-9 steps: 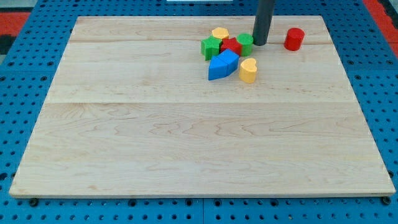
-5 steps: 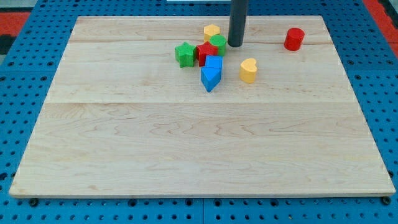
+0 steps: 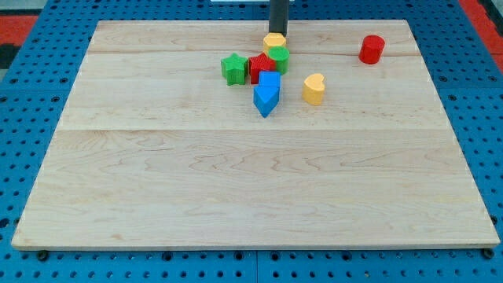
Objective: Push the yellow hexagon into the red star
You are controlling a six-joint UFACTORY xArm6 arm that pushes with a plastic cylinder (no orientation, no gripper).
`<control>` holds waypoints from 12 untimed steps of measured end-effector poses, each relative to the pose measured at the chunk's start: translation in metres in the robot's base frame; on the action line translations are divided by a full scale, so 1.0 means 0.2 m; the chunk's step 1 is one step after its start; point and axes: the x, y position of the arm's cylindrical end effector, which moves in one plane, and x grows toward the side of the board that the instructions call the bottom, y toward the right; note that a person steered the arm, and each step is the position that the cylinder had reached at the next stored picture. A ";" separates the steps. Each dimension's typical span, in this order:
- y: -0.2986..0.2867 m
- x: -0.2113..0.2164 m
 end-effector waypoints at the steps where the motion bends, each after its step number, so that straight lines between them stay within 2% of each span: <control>1: -0.14 0.05; 3: -0.23 0.17; 4: -0.36 -0.06; 5: -0.16 -0.08; 6: -0.01 0.09; 9: -0.03 0.12; 12: 0.12 0.25</control>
